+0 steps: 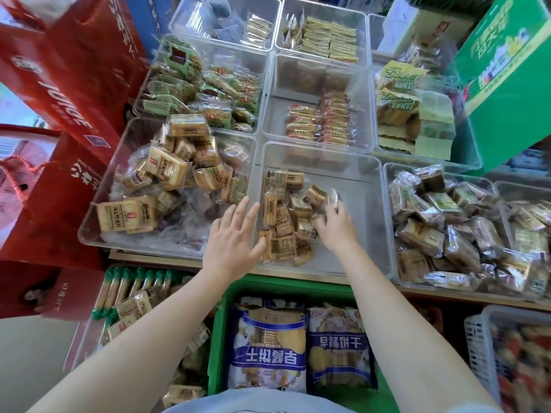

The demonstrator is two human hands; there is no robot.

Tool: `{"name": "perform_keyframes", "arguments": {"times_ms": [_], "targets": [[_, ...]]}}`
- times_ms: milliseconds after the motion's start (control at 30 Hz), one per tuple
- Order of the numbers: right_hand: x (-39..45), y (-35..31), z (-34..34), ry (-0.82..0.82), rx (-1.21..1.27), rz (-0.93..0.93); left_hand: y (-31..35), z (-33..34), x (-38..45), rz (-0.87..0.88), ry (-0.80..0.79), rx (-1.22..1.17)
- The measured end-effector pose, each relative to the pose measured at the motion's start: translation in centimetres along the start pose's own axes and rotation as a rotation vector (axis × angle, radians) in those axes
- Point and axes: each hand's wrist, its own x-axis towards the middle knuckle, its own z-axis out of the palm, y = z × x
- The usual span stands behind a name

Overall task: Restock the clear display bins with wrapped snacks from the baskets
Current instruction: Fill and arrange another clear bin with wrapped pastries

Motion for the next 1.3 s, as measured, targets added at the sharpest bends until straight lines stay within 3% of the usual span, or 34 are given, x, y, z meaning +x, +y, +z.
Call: {"name": "perform_keyframes", "arguments": {"times_ms": [133, 300, 400, 500, 667, 733, 900, 1100, 1300], "targets": [[-0.5, -0.7, 1.3, -0.077, -0.008, 0.017, -0.2, 0.1, 0.1, 0.017, -0.006, 0.025], [-2.8, -3.9, 1.4, 0.132, -0.002, -0.096, 0.0, -0.1, 0.1, 0.011, -0.002, -0.046], [-5.3, -6.4, 2.4, 0.185, 0.069, -0.226, -0.8, -1.0, 0.1, -0.028, 0.221, -0.237], [-6.4, -7.2, 3.4, 0.160, 0.050, -0.254, -3.0, -2.4, 1.5, -0.136, 0.396, -0.194], [-6.6, -7.2, 3.5, 0.161, 0.034, -0.230, -5.7, -3.7, 4.9, -0.206, 0.164, 0.142], [-6.7, -7.3, 3.5, 0.169, 0.022, -0.250, -6.3, -3.8, 5.9, -0.197, 0.145, 0.187], [-6.8, -7.4, 3.4, 0.184, 0.014, -0.257, -6.0, -5.0, 5.9, -0.190, 0.242, 0.028], [-6.8, -7.2, 3.6, 0.234, 0.114, -0.321, -4.1, -7.2, -0.9, -0.262, 0.531, -0.250], [-10.1, -9.6, 2.4, 0.261, 0.137, -0.689, -0.1, -7.3, -3.2, 0.001, 0.163, -0.436]]}}
